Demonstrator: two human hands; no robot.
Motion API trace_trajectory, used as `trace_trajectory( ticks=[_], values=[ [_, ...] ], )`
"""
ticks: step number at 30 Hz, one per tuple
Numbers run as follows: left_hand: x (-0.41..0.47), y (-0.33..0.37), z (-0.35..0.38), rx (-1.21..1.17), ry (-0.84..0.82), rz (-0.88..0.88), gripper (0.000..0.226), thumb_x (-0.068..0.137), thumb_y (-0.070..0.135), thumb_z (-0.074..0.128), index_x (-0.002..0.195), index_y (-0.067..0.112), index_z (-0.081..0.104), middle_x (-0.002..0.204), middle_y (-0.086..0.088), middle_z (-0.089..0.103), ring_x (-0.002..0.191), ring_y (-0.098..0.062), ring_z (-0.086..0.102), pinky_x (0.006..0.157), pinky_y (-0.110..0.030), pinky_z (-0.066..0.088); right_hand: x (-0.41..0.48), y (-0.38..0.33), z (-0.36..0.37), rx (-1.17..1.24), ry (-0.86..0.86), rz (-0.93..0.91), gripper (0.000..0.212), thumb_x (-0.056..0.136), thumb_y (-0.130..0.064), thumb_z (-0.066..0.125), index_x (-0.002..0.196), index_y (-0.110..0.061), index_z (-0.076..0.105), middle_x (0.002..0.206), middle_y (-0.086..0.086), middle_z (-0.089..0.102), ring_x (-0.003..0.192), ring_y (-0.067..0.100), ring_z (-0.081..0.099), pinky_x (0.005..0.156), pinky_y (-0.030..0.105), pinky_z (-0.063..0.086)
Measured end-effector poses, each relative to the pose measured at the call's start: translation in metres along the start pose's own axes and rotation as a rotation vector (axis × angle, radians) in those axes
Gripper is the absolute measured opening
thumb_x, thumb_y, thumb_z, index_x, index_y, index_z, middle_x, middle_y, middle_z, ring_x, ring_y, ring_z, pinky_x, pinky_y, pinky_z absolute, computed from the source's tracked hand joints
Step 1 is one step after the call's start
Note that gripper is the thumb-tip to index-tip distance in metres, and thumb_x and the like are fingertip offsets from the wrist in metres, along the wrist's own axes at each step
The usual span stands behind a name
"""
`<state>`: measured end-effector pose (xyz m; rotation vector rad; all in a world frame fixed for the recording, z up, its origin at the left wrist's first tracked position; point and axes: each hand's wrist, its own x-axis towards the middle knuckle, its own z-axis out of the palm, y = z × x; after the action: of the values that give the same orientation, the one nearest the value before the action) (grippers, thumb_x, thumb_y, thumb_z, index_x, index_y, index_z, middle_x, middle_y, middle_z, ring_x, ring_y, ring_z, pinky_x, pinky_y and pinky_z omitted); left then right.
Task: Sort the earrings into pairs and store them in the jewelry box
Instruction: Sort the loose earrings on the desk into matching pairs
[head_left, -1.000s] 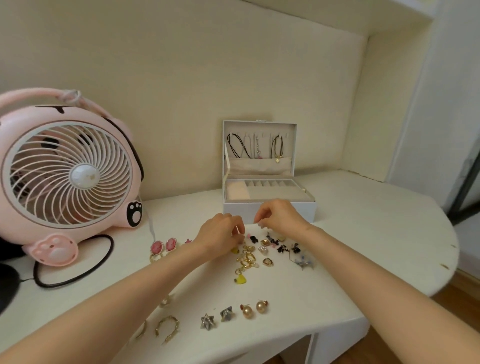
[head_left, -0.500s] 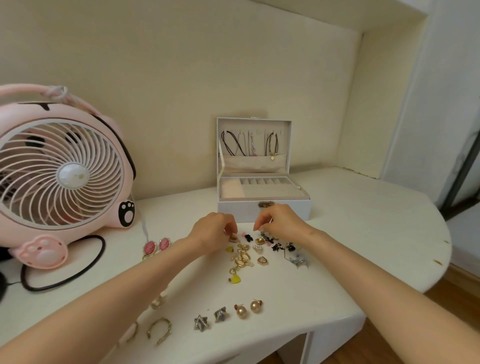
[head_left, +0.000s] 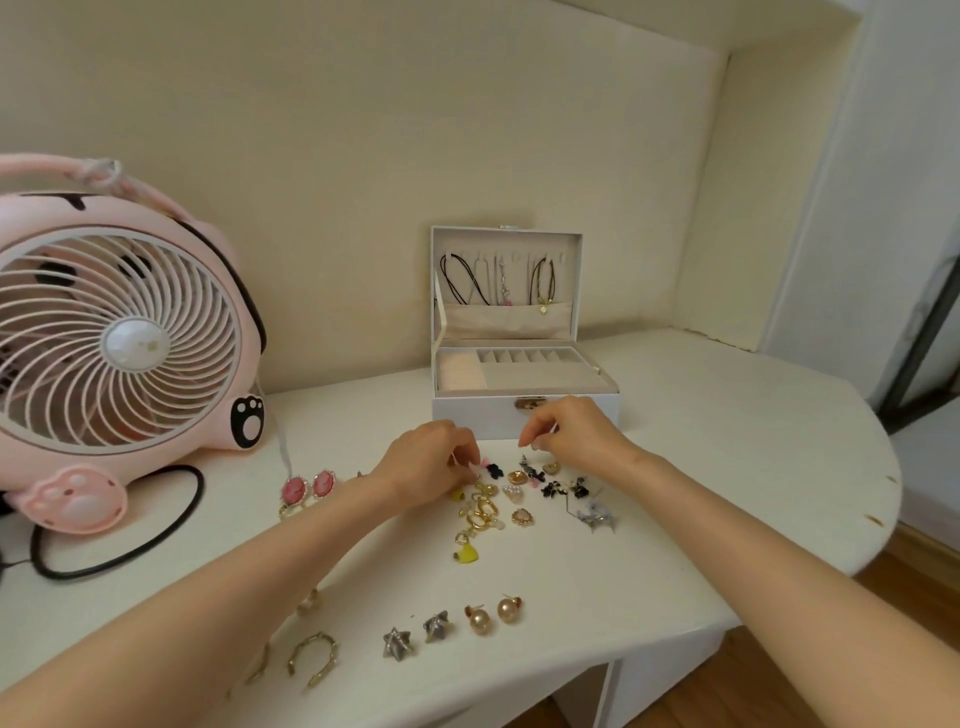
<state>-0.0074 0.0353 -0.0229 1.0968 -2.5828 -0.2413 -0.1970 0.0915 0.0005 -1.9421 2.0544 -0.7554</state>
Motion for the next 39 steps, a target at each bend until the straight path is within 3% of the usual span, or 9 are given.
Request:
trace_trajectory(
  ticks=[3, 8, 15, 20, 22, 25, 29, 34, 39],
  values=[
    [-0.002, 0.002, -0.004, -0.027, 0.054, 0.072, 0.011, 0.086, 0.023, 0.062, 0.096, 0.023, 0.064, 0.102, 0.005, 0.058, 0.094, -0.012, 0.054, 0.076, -0.023, 0.042, -0.003, 0.005, -0.002, -0.005, 0.004, 0.011, 0.019, 0.087, -0.005, 0.060, 0.085, -0.019, 0.073, 0.087, -0.009, 0.060, 0.084, 0.008, 0.054, 0.083, 0.029, 0.049],
    [-0.004, 0.004, -0.002, 0.069, -0.043, 0.164, 0.018, 0.087, 0.018, 0.061, 0.101, 0.029, 0.066, 0.104, 0.005, 0.056, 0.098, -0.013, 0.046, 0.084, -0.029, 0.040, -0.004, 0.010, -0.002, -0.002, -0.001, 0.026, 0.017, 0.086, -0.006, 0.061, 0.086, -0.018, 0.073, 0.088, -0.008, 0.061, 0.083, 0.008, 0.054, 0.081, 0.028, 0.048],
    [-0.001, 0.008, 0.001, 0.071, -0.014, 0.113, 0.011, 0.085, 0.028, 0.063, 0.095, 0.023, 0.066, 0.105, 0.004, 0.057, 0.099, -0.013, 0.045, 0.081, -0.024, 0.035, -0.008, 0.010, 0.001, 0.018, -0.013, 0.022, 0.013, 0.085, -0.010, 0.064, 0.084, -0.020, 0.072, 0.082, -0.012, 0.059, 0.069, -0.001, 0.051, 0.072, 0.023, 0.043],
    [0.000, 0.009, 0.000, 0.098, 0.021, 0.102, 0.010, 0.090, 0.023, 0.057, 0.096, 0.018, 0.063, 0.104, 0.002, 0.056, 0.100, -0.016, 0.047, 0.079, -0.023, 0.033, -0.011, 0.008, -0.001, 0.032, -0.022, 0.011, 0.013, 0.084, -0.010, 0.066, 0.082, -0.022, 0.071, 0.080, -0.013, 0.062, 0.067, 0.000, 0.054, 0.070, 0.022, 0.044],
    [-0.001, 0.009, -0.001, -0.012, 0.044, 0.074, 0.004, 0.090, 0.015, 0.056, 0.088, 0.017, 0.059, 0.098, 0.000, 0.061, 0.094, -0.018, 0.053, 0.076, -0.024, 0.040, -0.013, 0.006, -0.002, 0.044, -0.044, -0.007, 0.015, 0.083, -0.011, 0.067, 0.081, -0.025, 0.071, 0.083, -0.008, 0.065, 0.066, 0.003, 0.055, 0.065, 0.020, 0.045],
    [-0.002, 0.010, -0.006, -0.330, 0.027, -0.032, 0.019, 0.090, 0.007, 0.054, 0.076, 0.018, 0.051, 0.088, -0.007, 0.066, 0.079, -0.019, 0.063, 0.071, -0.025, 0.050, -0.016, 0.003, -0.001, 0.075, -0.106, -0.051, 0.011, 0.082, -0.013, 0.068, 0.082, -0.024, 0.072, 0.081, -0.005, 0.066, 0.064, 0.004, 0.053, 0.060, 0.017, 0.041],
    [-0.004, 0.011, -0.011, -0.594, -0.031, -0.078, 0.017, 0.092, 0.004, 0.050, 0.081, 0.015, 0.056, 0.090, -0.014, 0.068, 0.069, -0.014, 0.063, 0.061, -0.015, 0.049, -0.014, 0.001, 0.001, 0.098, -0.081, -0.054, 0.011, 0.084, -0.014, 0.066, 0.083, -0.022, 0.073, 0.078, -0.012, 0.063, 0.064, 0.001, 0.052, 0.060, 0.016, 0.038],
    [-0.005, 0.007, -0.018, -0.869, -0.146, -0.137, 0.018, 0.093, 0.002, 0.048, 0.090, 0.006, 0.065, 0.084, -0.008, 0.067, 0.067, -0.005, 0.064, 0.068, -0.017, 0.054, -0.014, 0.003, -0.002, 0.093, -0.064, -0.049, 0.013, 0.085, -0.012, 0.066, 0.082, -0.023, 0.072, 0.082, -0.012, 0.060, 0.068, -0.001, 0.050, 0.060, 0.014, 0.038],
    [-0.007, 0.009, -0.022, -0.959, -0.168, -0.161, 0.015, 0.085, 0.003, 0.062, 0.099, -0.002, 0.065, 0.093, -0.013, 0.067, 0.083, -0.017, 0.064, 0.075, -0.019, 0.055, -0.012, 0.005, -0.003, 0.083, -0.030, -0.044, 0.015, 0.084, -0.010, 0.065, 0.081, -0.022, 0.073, 0.086, -0.009, 0.062, 0.069, -0.001, 0.049, 0.064, 0.016, 0.038]
  ],
)
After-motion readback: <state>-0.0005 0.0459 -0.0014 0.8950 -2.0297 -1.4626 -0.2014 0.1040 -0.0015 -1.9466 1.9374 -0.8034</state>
